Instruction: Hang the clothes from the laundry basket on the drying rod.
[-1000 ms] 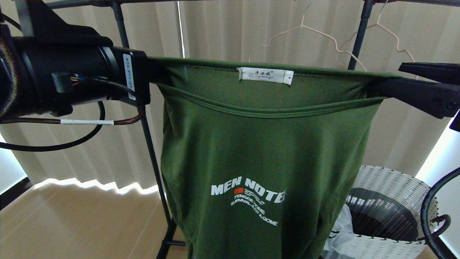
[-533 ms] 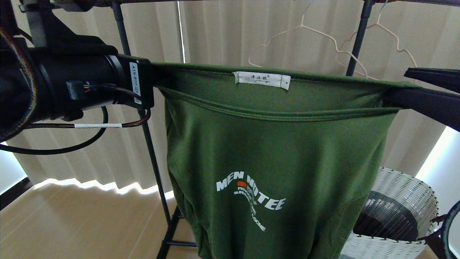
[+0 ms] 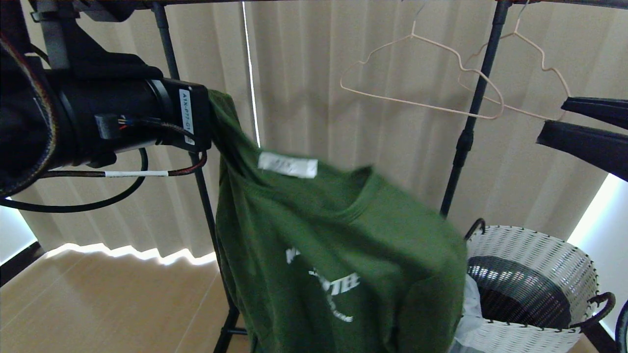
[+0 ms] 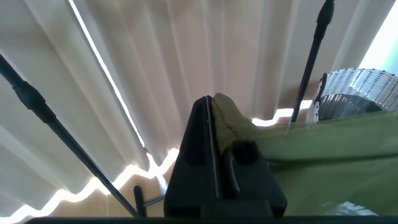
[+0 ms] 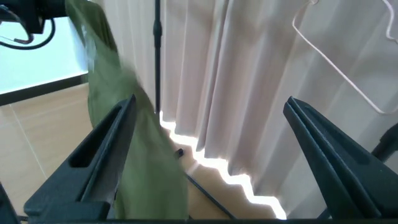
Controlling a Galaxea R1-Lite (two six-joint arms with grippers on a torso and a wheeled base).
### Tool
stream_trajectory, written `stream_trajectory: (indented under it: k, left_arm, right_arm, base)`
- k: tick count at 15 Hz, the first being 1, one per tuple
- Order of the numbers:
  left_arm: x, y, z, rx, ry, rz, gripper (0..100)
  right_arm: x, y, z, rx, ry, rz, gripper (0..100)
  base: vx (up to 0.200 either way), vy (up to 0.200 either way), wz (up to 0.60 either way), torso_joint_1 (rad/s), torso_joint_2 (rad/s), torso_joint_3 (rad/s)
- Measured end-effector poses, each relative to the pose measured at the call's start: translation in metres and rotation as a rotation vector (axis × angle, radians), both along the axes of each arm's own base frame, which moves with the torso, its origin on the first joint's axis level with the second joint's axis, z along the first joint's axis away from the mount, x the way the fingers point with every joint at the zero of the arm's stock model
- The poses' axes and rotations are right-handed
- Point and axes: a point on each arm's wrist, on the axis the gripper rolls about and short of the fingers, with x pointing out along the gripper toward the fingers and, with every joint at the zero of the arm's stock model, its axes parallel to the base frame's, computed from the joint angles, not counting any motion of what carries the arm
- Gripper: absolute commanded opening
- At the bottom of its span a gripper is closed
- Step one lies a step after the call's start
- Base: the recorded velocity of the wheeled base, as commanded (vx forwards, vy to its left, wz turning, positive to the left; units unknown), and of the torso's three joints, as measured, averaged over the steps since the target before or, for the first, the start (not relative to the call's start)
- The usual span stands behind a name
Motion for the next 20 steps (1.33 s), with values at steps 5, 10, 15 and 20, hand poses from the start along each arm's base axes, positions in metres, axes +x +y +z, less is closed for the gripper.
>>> stream_trajectory:
  k: [5,10,15,20]
  left_arm:
    - [0.000,0.004,-0.010,0.020,0.025,0.017,0]
    - [-0.030,0.031,-0.033,0.058,0.065,0.042,0]
    - [-0.063,0.069,-0.070,0.023,0.124,0.131,0]
    - [-0.079,0.087,-0.095,-0.074,0.038,0.195,0]
  right_arm:
    - [0.000,0.000,-0.005,-0.017,0.012,0.006,100]
    - [0.007,-0.011,-0.019,-0.084,0.029,-0.153,100]
    - [0.008,-0.032,-0.050,-0.191,0.085,-0.381,100]
    - [0.003,-0.039,-0.060,-0.240,0.094,-0.518,100]
  base:
    - [0.000,0.000,0.00,0.000,0.00,0.000]
    - [0.000,0.000,0.00,0.000,0.00,0.000]
    - [0.000,0.000,0.00,0.000,0.00,0.000]
    - [0.000,0.000,0.00,0.000,0.00,0.000]
